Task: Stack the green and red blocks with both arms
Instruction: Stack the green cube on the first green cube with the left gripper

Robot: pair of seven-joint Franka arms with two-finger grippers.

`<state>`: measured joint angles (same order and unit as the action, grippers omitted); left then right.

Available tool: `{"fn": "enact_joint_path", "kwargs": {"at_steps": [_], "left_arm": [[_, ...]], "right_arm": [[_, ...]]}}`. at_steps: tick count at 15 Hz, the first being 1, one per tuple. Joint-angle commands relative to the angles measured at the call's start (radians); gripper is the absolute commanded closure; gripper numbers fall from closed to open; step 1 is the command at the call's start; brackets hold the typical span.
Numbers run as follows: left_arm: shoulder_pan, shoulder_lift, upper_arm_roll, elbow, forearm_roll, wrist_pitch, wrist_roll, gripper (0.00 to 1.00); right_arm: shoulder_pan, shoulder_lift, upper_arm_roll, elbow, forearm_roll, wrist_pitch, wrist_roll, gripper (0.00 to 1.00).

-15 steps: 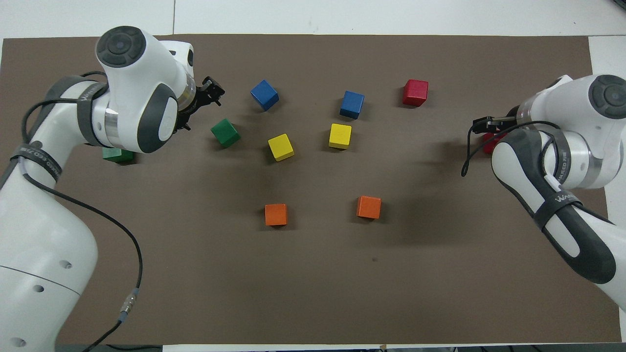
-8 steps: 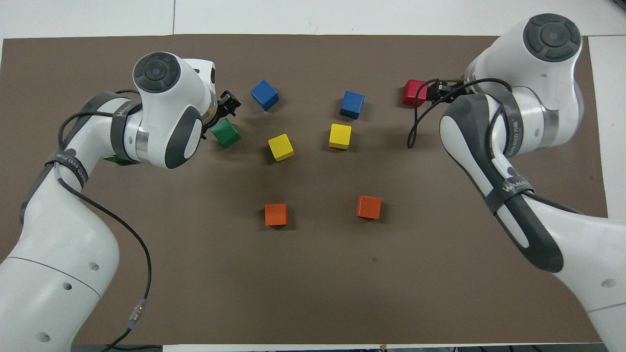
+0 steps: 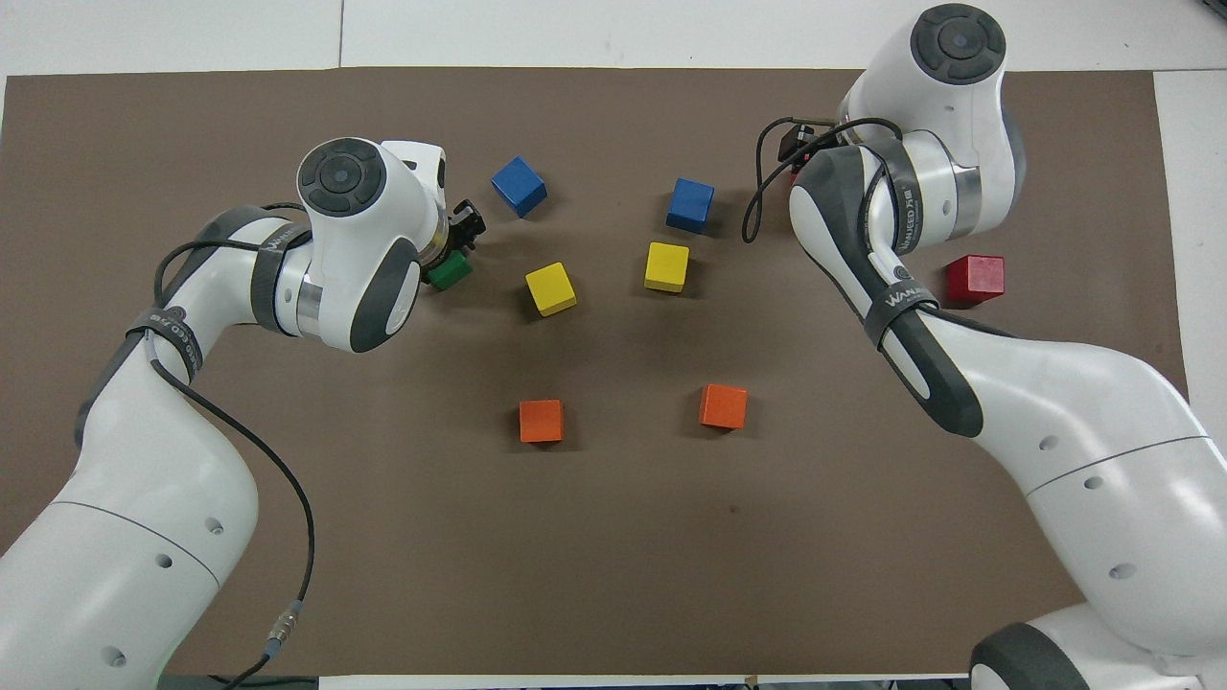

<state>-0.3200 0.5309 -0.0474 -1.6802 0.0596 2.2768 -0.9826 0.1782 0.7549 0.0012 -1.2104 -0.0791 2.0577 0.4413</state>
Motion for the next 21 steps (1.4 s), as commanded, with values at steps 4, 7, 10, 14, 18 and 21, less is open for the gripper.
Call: {"fn": "enact_joint_path", "kwargs": {"at_steps": [4,7,10,14,18,21], "left_arm": [[0.025,-0.069,0.012,0.027,0.086,-0.219,0.147,1.00],[0.174,-0.187,0.006,0.001,0.056,-0.330,0.480,1.00],[0.327,-0.215,0.006,0.011,0.011,-0.370,0.840,1.00],[0.394,-0.209,0.009,-0.002,0.009,-0.327,1.018,1.00],[0.410,-0.200,0.009,-0.078,-0.018,-0.220,1.032,1.00],[0.414,-0.193,0.011,-0.078,-0.018,-0.214,1.087,1.00]], "right_arm": [[-0.002,0.038,0.008,0.003,0.010,0.080,0.016,0.00],[0.000,0.038,0.008,-0.044,0.012,0.137,0.016,0.00],[-0.002,0.035,0.010,-0.075,0.012,0.153,0.016,0.26],[0.000,0.021,0.011,-0.086,0.013,0.131,0.019,1.00],[-0.014,-0.029,0.011,-0.083,0.007,0.037,-0.016,1.00],[-0.075,-0.214,0.010,-0.281,0.009,-0.005,-0.156,1.00]]}}
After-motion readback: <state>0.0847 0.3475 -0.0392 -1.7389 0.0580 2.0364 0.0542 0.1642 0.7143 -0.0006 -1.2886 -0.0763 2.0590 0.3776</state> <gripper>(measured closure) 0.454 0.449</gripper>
